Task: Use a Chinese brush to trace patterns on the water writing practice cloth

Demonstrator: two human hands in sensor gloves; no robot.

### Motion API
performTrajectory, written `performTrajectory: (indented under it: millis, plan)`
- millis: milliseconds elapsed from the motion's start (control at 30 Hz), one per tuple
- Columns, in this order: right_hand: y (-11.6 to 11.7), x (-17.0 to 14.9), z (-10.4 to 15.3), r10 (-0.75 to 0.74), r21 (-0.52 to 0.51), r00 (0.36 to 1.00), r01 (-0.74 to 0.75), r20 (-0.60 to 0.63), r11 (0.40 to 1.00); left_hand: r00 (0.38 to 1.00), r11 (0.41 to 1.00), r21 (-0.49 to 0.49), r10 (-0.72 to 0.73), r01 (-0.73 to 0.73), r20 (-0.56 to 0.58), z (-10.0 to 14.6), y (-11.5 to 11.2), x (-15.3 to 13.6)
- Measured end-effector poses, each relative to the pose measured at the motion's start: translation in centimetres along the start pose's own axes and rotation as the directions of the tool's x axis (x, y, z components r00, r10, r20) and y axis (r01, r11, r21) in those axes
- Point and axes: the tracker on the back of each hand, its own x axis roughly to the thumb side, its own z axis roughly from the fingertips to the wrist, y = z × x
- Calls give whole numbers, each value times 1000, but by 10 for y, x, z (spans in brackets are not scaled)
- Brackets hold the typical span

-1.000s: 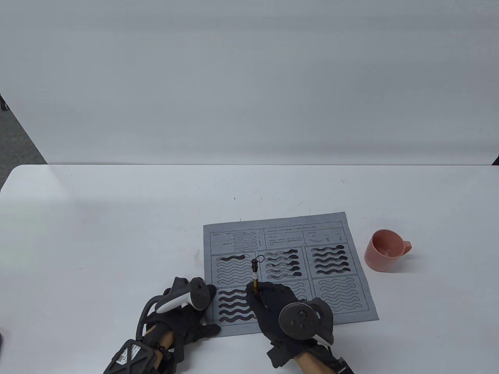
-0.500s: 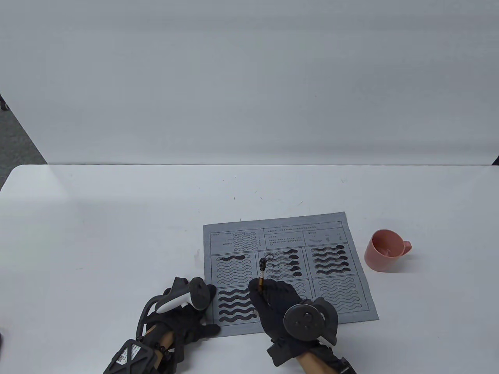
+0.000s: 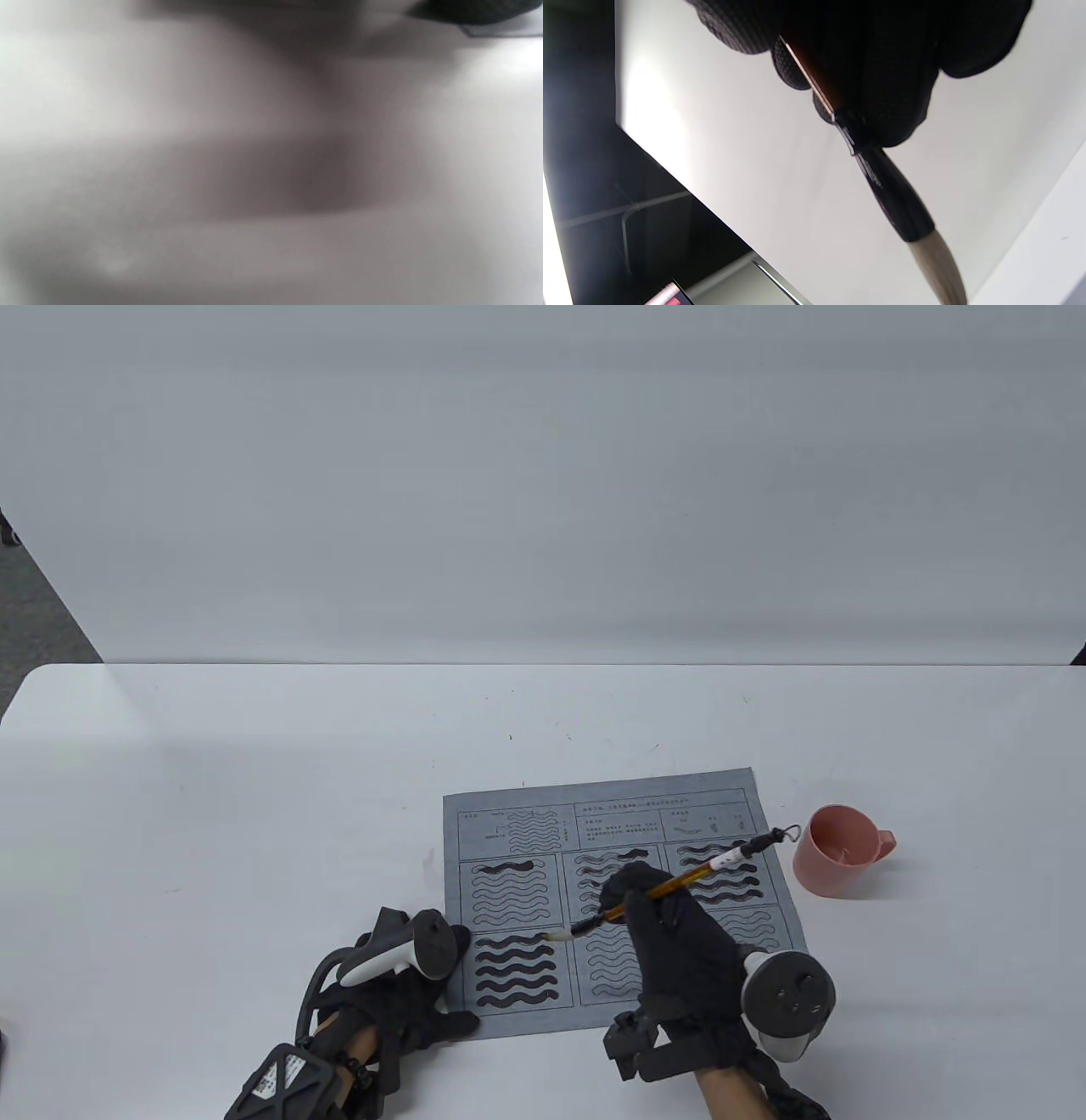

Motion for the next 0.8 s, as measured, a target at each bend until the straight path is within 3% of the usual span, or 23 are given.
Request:
performTrajectory:
  millis: [100,300,533,667,800]
  plan:
    - [-25,13,-4,4,-25,999,-3,51,1000,1000,1000,-2,3,-3,2,0,0,0]
    - [-93,24,-7,279,-148,946,-256,163,955,1000,1000,-4,4,-4,3,-1,0,-1]
    - [-179,-8,-1,416,-382,910,-381,9,842,1000,1000,-6,9,-9,7,-1,0,-1]
    - [-206,-44,12,311,-438,941,-338,-134,833,1000,1000,-7,12,-11,9,-1,0,-1]
    - [-222,-67,16,298,-469,923,-382,-245,796,1000,1000,-4,15,-15,11,-1,0,-1]
